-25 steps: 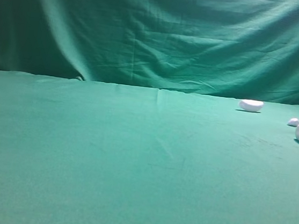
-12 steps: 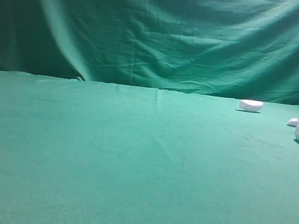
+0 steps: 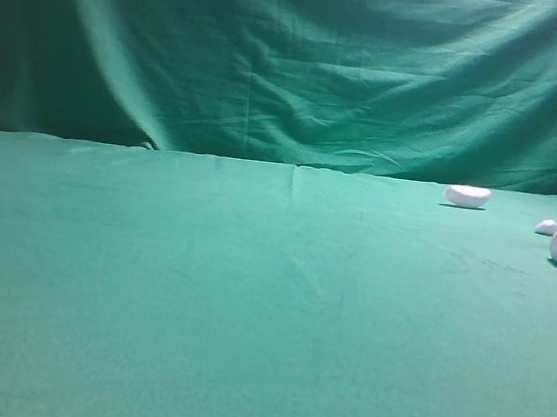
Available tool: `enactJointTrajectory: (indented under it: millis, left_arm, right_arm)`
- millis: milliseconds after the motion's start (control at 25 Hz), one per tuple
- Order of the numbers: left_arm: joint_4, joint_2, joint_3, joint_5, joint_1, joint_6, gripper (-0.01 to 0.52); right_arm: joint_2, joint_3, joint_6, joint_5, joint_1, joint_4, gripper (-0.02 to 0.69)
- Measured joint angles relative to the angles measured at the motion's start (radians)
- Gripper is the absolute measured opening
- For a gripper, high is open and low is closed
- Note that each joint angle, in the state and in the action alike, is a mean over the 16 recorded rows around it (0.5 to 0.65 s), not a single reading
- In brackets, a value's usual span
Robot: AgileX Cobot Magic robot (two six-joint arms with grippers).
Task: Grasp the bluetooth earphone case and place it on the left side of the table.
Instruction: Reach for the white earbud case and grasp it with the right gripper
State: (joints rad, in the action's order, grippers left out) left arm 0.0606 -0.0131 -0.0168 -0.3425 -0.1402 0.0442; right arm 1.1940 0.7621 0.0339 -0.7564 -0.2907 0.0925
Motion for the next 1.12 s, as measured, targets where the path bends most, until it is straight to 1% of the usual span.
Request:
enactJointTrajectory:
  millis: [80,160,480,600,680,760,840,1120]
  left_arm:
    - [0.0,0.0,0.0,0.0,0.0,0.0,0.0]
    - [0.0,0.0,0.0,0.0,0.0,0.0,0.0]
    - [0.0,0.0,0.0,0.0,0.0,0.0,0.0]
    - [0.0,0.0,0.0,0.0,0.0,0.0,0.0]
    - [0.0,0.0,0.0,0.0,0.0,0.0,0.0]
    - [0.0,0.0,0.0,0.0,0.0,0.0,0.0]
    - [0.0,0.0,0.0,0.0,0.0,0.0,0.0]
    - [0.0,0.0,0.0,0.0,0.0,0.0,0.0]
  right_arm:
    - [0.069,0.03,0.015,0.003,-0.018,0.015,0.059]
    - [0.134,0.06,0.039,0.008,-0.027,0.033,0.115]
    - [0.335,0.154,0.185,0.029,-0.032,0.13,0.426]
    - [0.391,0.173,0.242,0.037,-0.032,0.164,0.523]
    - [0.423,0.183,0.28,0.04,-0.032,0.183,0.569]
    - [0.453,0.193,0.314,0.044,-0.032,0.2,0.596]
    - [0.478,0.202,0.337,0.048,-0.032,0.212,0.604]
    - [0.547,0.22,0.365,0.069,-0.032,0.218,0.55]
